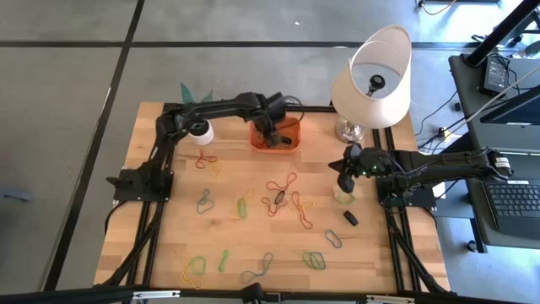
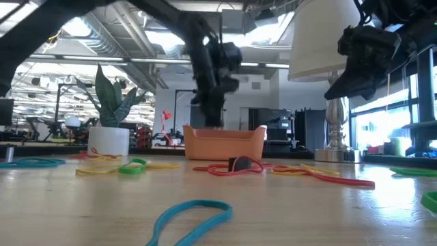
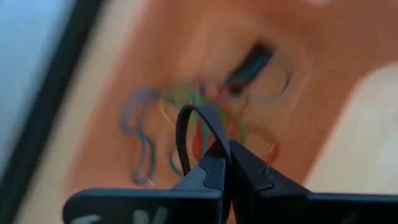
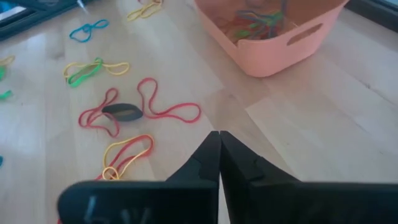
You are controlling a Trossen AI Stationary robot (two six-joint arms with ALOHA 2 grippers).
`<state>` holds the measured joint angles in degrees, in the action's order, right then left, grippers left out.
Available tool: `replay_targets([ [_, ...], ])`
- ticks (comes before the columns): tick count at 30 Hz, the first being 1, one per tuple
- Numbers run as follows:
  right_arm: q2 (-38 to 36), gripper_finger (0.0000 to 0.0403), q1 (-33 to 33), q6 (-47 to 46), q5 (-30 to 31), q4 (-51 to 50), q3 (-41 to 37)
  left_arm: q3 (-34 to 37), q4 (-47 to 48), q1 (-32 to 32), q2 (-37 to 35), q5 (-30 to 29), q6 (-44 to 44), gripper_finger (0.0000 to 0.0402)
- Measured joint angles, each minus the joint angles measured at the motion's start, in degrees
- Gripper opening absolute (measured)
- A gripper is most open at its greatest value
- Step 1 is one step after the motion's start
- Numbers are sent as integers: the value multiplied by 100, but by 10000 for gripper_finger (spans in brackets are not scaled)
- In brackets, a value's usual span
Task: Pick and place rubber bands into bin
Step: Put the top black rubber band into the orange bin, then put the yellow rubber band into the orange bin
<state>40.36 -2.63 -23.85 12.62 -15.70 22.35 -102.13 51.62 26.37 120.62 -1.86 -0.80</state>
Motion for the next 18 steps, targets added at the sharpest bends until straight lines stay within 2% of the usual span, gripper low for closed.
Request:
replay_targets([
  [5,2,15,-110,-116,0,-1,0,0,303,20,320,36,-2,27],
  [13,2,15,-319,19,0,-3,4,-4,277,-11,340,95,14,101],
  [18,2,15,-333,29,-2,-3,4,-4,283,-13,340,147,155,129],
])
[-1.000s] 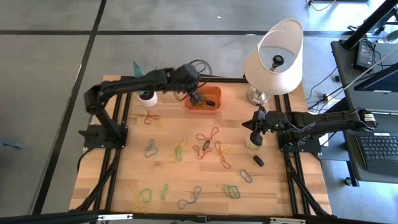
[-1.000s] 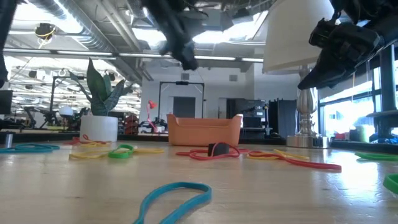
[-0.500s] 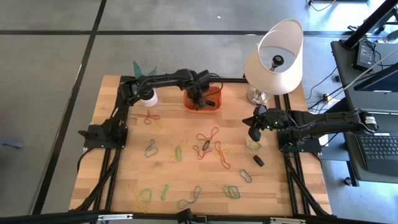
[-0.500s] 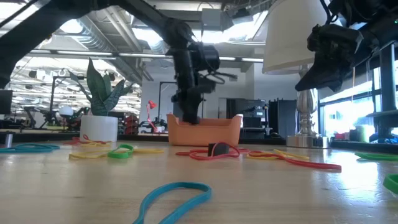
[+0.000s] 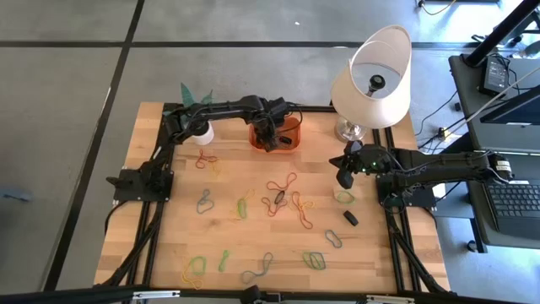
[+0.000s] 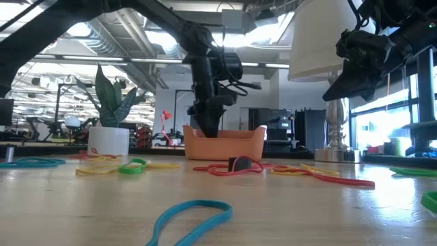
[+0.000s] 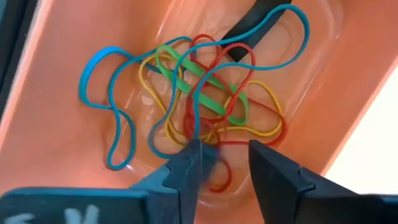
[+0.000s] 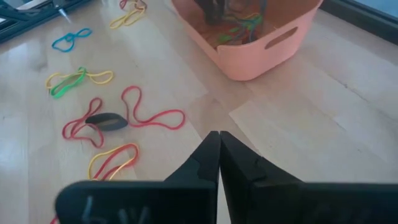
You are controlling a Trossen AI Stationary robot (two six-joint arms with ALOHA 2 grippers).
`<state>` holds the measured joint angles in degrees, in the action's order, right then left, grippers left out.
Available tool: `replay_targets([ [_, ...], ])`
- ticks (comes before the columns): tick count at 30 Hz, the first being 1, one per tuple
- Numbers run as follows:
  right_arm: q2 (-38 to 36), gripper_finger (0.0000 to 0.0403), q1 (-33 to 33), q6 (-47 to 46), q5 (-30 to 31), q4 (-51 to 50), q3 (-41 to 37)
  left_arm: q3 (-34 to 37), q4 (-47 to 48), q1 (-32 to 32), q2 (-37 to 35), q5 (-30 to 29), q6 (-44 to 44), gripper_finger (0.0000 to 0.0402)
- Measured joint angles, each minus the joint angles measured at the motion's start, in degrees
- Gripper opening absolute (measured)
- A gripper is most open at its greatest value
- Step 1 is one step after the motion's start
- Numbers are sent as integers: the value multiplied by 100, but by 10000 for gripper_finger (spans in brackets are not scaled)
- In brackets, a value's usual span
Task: Pick and place rubber bands into bin
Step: Put the yellow rubber band into the orange bin
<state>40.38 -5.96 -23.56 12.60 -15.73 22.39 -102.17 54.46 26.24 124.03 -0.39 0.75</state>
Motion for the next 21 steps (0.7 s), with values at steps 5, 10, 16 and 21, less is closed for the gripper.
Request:
replay_targets([
  [5,0,16,0,80,0,0,0,0,28,0,-96,0,207,135],
  [10,0,16,0,143,-4,1,0,-2,111,-64,-519,-16,623,117],
  [16,0,16,0,158,-18,-2,0,16,543,-498,-1225,-621,748,30],
  [21,0,16,0,190,-17,-2,0,413,531,-979,-1688,-751,658,3],
])
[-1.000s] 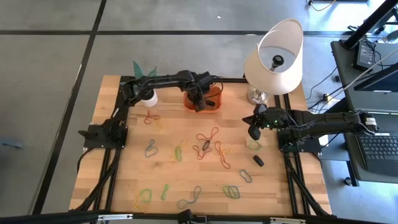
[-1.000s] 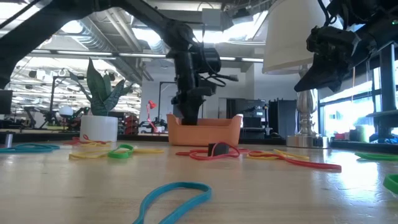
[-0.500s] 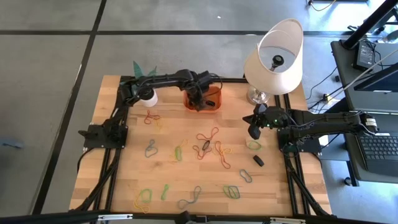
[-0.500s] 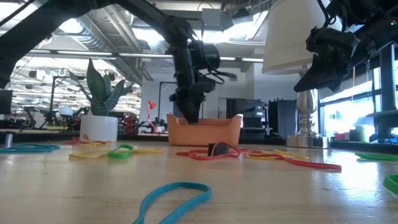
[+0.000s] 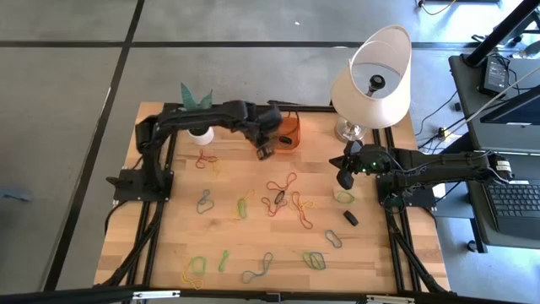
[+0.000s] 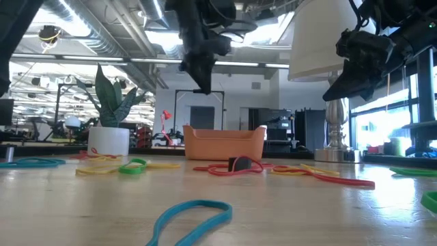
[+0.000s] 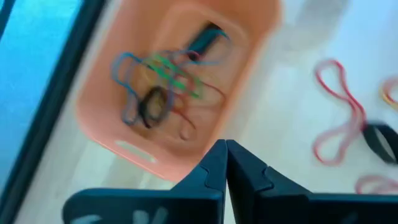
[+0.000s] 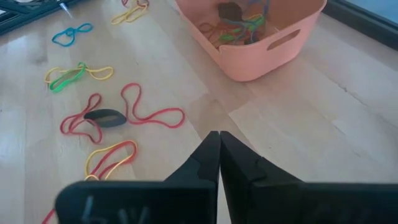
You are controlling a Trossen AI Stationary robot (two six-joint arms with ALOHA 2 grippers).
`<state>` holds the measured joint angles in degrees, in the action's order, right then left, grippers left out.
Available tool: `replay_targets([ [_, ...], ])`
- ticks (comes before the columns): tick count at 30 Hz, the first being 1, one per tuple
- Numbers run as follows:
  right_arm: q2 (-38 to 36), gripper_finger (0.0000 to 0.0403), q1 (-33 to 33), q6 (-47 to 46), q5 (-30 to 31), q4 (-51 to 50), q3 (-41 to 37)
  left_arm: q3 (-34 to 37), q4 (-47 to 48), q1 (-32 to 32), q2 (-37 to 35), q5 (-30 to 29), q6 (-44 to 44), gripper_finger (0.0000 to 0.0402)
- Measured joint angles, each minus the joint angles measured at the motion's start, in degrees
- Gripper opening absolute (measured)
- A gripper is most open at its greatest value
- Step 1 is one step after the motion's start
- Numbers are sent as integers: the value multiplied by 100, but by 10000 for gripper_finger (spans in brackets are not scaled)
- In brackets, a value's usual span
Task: Pick and place rubber bands into bin
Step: Put the yellow rubber band into the orange bin
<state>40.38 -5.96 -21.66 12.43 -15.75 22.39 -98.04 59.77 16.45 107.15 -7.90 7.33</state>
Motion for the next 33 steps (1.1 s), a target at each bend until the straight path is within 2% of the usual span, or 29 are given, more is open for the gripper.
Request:
replay_targets([
  [4,7,16,0,237,-16,13,0,707,-189,-354,-263,13,56,2],
  [10,154,5,267,280,-288,314,10,2369,-1569,-712,-1050,50,412,1],
  [14,587,3,654,226,-290,343,323,3519,-2293,-850,-1823,76,780,1],
  [17,1181,2,970,239,-288,180,821,4232,-2360,-957,-2412,85,1074,1],
  [24,3139,8,1505,467,-299,-1782,2526,5410,-2431,-1340,-3673,201,1725,2],
  [29,4448,45,1723,1141,-306,-2733,3488,5916,-2581,-1632,-4252,200,1874,2],
  [33,5247,86,1801,1596,-364,-2833,3965,6120,-2573,-1808,-4475,186,2029,2],
])
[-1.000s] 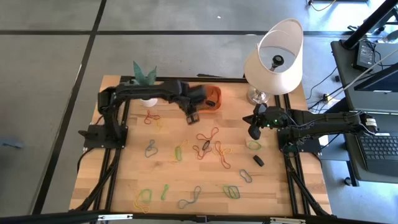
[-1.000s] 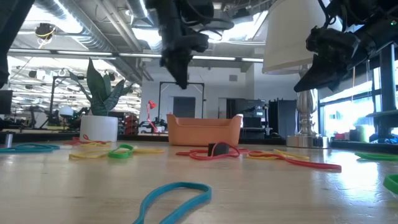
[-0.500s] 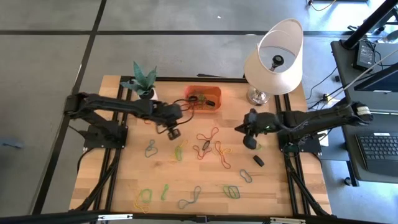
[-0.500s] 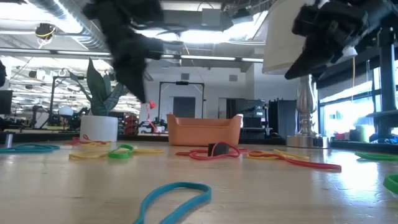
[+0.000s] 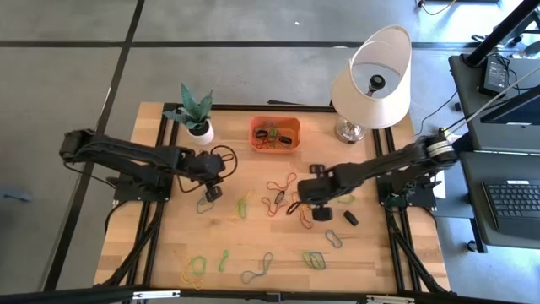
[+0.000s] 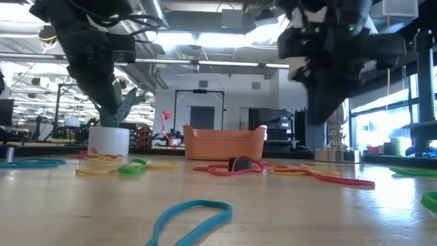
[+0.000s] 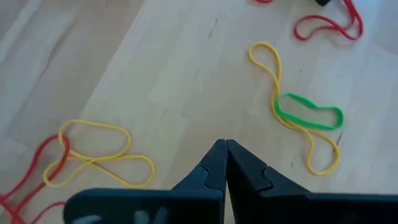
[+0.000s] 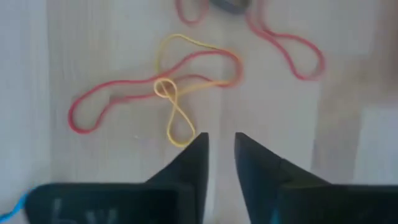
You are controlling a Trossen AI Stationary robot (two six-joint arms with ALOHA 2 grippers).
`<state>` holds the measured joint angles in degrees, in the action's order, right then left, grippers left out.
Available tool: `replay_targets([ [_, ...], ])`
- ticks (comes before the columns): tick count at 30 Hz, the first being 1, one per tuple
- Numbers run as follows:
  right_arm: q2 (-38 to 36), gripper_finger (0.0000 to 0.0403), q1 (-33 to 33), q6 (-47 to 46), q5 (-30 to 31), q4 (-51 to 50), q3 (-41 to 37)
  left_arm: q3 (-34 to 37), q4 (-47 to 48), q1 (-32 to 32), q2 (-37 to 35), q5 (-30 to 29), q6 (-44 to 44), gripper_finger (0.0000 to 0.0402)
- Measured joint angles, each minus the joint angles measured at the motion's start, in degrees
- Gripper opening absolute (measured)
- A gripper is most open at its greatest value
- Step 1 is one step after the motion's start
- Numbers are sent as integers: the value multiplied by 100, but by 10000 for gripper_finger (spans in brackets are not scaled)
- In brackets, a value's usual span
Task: Pick and place rubber bands into bin
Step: Put the yellow rubber band into the orange bin
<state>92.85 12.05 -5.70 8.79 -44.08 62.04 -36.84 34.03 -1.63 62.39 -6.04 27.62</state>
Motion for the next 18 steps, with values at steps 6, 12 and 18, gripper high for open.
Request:
replay_targets([
  [6,873,145,2,326,-482,36,418,101,-82,-268,-81,-4,110,2],
  [12,1406,170,4,340,-601,110,442,101,-141,-483,-81,-48,179,2],
  [18,1753,141,72,527,-607,248,467,101,-218,-546,-79,-50,317,2],
])
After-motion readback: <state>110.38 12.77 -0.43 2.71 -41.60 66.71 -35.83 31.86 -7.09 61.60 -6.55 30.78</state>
